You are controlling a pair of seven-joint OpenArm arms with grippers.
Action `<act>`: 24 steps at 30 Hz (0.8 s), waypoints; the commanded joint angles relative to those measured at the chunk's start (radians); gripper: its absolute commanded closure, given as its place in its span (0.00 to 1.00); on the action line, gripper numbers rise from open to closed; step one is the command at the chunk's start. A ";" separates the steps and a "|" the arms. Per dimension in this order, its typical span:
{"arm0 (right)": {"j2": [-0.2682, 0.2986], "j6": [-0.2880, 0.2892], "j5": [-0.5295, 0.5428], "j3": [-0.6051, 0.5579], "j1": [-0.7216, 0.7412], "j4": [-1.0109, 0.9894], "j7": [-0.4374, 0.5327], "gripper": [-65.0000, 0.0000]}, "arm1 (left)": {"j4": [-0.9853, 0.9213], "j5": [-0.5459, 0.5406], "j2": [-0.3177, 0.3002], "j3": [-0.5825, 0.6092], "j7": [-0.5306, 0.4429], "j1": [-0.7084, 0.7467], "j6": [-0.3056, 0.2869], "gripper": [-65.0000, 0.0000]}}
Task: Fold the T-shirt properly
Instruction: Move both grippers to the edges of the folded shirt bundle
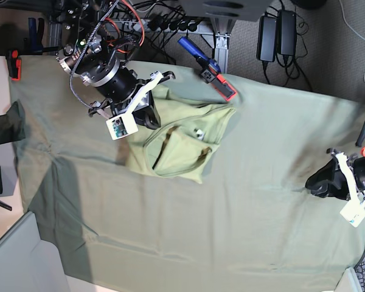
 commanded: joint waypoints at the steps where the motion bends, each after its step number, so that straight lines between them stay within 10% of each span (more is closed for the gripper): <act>1: 0.004 0.060 0.013 0.003 0.013 0.006 0.030 1.00 | 0.018 -0.021 -0.019 -0.008 -0.022 -0.016 -0.009 0.74; 16: -0.002 0.060 0.024 -0.142 0.216 -0.214 0.081 1.00 | 0.018 -0.021 -0.019 -0.008 -0.021 -0.016 -0.009 0.74; 24: -0.111 0.060 -0.001 -0.216 0.366 -0.382 0.132 1.00 | 0.018 -0.021 -0.019 -0.008 -0.021 -0.016 -0.009 0.74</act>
